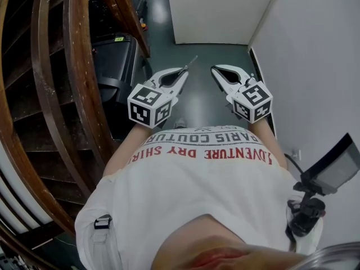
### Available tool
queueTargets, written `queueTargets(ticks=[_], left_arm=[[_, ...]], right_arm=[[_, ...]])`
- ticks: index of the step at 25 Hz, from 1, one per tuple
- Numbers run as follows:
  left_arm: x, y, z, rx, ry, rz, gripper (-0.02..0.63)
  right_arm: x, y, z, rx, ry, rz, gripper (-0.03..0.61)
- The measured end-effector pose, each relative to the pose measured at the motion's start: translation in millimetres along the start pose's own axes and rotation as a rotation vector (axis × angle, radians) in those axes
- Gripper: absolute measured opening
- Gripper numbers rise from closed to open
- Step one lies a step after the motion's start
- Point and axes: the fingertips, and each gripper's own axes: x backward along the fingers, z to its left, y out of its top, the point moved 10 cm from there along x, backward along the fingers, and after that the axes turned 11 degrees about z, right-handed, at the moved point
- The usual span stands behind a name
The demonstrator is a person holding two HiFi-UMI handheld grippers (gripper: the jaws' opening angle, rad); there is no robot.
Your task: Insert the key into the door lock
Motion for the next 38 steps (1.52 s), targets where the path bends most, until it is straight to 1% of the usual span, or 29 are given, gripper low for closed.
queueTargets(ticks=[4, 8, 12, 16, 18, 21, 23, 29, 31, 34, 36, 38], left_arm=[[-8.5, 0.8, -5.1, -0.014, -0.002, 0.015, 0.023], [-27.6, -1.5, 0.5, -0.018, -0.006, 0.025, 0.023], [-59.9, 8.1, 13.4, -0.025, -0.021, 0.034, 0.023], [-100.0, 25.7, 39.2, -0.010, -0.048, 0.044, 0.023], [-121.3, 33.9, 61.0, 0.008, -0.068, 0.054, 0.023], [-159.0, 51.7, 105.7, 0.039, -0.094, 0.076, 0.023], [-187.8, 69.8, 139.1, 0.058, -0.112, 0.084, 0.023], [-258.0, 132.3, 243.8, 0.078, -0.145, 0.084, 0.023], [-278.1, 152.2, 280.3, 0.084, -0.140, 0.079, 0.023], [-309.4, 183.3, 328.8, 0.102, -0.103, 0.055, 0.023], [-323.6, 200.1, 353.5, 0.112, -0.080, 0.030, 0.023], [-331.1, 209.1, 372.6, 0.115, -0.066, 0.008, 0.023]], right_arm=[[1.0, -7.5, -8.2, -0.015, 0.003, -0.010, 0.002], [-7.6, -21.1, -20.5, -0.020, 0.009, -0.015, 0.002], [-20.2, -30.3, -50.6, -0.035, 0.007, -0.005, 0.002], [-38.2, -30.1, -94.4, -0.061, -0.006, 0.017, 0.002], [-53.0, -28.1, -118.9, -0.088, -0.015, 0.030, 0.002], [-84.3, -19.8, -162.0, -0.128, -0.030, 0.054, 0.002], [-108.0, -10.9, -194.7, -0.144, -0.040, 0.070, 0.002], [-188.2, 28.8, -289.2, -0.181, -0.065, 0.088, 0.002], [-217.6, 43.7, -321.1, -0.183, -0.069, 0.093, 0.002], [-259.5, 69.1, -374.5, -0.161, -0.054, 0.075, 0.002], [-281.0, 86.2, -402.8, -0.129, -0.050, 0.057, 0.002], [-296.1, 98.4, -420.2, -0.103, -0.056, 0.039, 0.002]])
